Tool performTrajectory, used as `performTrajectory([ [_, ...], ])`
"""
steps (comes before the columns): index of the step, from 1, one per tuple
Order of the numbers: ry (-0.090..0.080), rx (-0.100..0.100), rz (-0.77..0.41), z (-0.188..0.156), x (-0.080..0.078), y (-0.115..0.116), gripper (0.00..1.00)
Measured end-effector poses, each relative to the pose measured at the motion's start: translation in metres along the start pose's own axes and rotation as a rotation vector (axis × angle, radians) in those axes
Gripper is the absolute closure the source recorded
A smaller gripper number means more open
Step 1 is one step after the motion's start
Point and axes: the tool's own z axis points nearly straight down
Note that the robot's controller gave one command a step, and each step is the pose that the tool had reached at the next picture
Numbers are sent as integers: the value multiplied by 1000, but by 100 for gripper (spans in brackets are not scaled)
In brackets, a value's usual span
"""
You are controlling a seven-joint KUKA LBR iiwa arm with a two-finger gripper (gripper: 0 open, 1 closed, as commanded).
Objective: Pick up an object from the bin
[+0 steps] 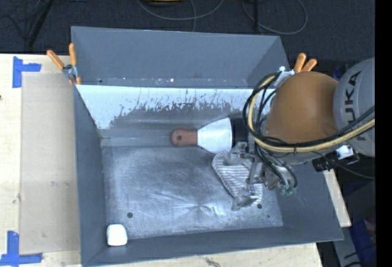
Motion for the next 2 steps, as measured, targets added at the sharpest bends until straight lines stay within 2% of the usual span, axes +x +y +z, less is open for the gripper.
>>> performTrajectory([
  [1, -5, -1, 81, 56, 0, -35, 0],
  [2, -2, -5, 218, 109, -2, -82, 0],
])
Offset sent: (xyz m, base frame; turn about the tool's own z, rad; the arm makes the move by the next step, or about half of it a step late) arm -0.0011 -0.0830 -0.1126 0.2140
